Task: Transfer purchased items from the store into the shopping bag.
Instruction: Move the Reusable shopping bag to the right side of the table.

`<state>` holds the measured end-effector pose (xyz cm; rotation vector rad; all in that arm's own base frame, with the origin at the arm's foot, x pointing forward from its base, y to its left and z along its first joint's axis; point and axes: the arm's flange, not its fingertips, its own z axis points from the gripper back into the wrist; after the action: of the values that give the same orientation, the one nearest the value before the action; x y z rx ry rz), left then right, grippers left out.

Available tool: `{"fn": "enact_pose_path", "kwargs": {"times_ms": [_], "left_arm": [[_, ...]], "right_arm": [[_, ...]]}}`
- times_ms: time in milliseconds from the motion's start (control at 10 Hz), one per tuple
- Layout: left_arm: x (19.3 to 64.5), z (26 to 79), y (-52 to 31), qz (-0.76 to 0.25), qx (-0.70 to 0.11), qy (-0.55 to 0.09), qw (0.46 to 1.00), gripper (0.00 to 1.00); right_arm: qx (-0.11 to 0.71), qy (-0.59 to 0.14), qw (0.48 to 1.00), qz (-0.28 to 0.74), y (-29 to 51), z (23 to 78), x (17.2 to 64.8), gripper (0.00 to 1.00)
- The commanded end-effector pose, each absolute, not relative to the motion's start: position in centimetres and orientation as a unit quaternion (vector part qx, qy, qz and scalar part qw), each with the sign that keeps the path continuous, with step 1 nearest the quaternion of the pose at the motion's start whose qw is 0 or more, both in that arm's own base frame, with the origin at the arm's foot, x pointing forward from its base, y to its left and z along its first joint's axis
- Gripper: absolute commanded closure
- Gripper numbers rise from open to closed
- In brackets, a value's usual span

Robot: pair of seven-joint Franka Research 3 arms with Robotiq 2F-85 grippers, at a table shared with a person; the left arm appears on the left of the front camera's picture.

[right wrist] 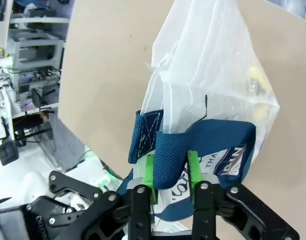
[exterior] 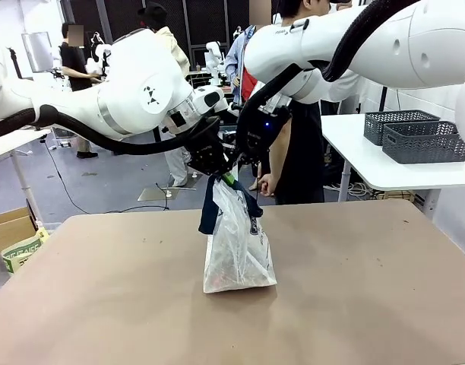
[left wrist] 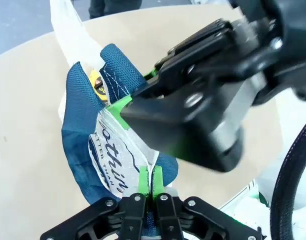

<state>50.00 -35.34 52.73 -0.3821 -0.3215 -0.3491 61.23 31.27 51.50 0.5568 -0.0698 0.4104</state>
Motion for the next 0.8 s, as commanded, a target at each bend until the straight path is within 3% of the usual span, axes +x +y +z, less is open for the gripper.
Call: {"fn": "enact_pose_path", "kwargs": {"times_ms": [0,100,400,700], "left_arm": [[49.8,52.5,-35.2,-0.172,-0.186,-0.155,0.955,1.00],[49.8,52.5,-35.2,-0.172,-0.186,-0.155,0.955,1.00],[49.8,52.5,-35.2,-0.172,-0.186,-0.155,0.955,1.00],[49.8,52.5,-35.2,-0.172,-0.186,-0.155,0.955,1.00]], "right_arm": [[0.296,-0.043,0.934,0.196,30.3,51.6,60.6,0.04],[0.300,-0.051,0.933,0.192,29.9,51.9,60.7,0.00],[0.301,-0.083,0.936,0.165,27.4,52.9,60.5,0.00],[0.248,-0.085,0.943,0.205,24.0,53.7,56.7,0.00]]}}
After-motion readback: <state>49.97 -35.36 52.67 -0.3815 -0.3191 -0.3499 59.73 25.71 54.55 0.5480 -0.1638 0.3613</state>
